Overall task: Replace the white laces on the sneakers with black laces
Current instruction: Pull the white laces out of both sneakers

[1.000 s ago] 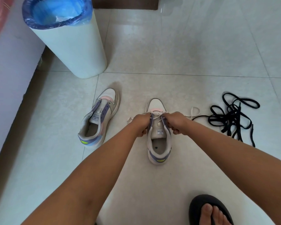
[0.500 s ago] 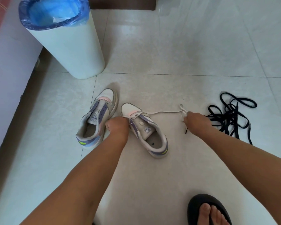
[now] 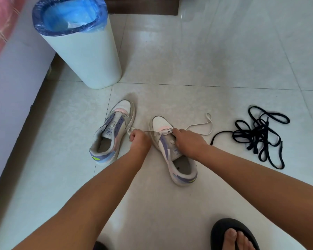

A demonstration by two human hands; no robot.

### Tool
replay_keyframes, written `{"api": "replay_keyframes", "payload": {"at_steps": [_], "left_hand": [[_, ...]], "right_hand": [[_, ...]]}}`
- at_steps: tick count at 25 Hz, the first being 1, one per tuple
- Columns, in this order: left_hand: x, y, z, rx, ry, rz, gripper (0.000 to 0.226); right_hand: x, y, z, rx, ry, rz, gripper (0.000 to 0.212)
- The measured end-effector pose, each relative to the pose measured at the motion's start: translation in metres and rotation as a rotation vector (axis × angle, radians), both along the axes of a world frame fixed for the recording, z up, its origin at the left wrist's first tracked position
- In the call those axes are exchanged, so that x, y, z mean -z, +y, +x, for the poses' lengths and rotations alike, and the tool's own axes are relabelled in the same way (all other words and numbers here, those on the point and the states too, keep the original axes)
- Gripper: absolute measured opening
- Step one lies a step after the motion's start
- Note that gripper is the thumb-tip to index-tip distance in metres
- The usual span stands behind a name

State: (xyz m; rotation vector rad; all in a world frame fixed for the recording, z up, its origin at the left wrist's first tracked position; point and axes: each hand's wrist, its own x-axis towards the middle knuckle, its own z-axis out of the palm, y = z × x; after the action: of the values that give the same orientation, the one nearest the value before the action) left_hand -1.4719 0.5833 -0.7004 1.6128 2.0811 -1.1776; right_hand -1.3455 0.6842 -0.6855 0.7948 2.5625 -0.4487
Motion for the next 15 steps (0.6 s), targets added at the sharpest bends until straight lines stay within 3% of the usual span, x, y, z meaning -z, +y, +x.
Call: {"api": "replay_keyframes", "payload": {"at_steps": [3,9,12,15], "left_hand": [[0.003,-0.003,0.0,-0.086,-0.115,0.133,0.031],[-0.027,0.017,0.001,-0.274,-0.437,0.61,0.027],[-0.026,0.021,0.006,-0.161,-0.615,0.545,0.028],[-0.017,0.025,0.011,-0.123,-0.479,0.503,0.028]], "right_hand": [[-0.004,0.007,0.008,0.054,0.029,-0.02,0.032],[-0.01,0.004,0.019,0.16,0.117,-0.168,0.03],[-0.01,0.006,0.014,0.212,0.152,-0.206,0.019],[-0.007,0.009,0.009,0.196,0.16,-0.181,0.014]]}}
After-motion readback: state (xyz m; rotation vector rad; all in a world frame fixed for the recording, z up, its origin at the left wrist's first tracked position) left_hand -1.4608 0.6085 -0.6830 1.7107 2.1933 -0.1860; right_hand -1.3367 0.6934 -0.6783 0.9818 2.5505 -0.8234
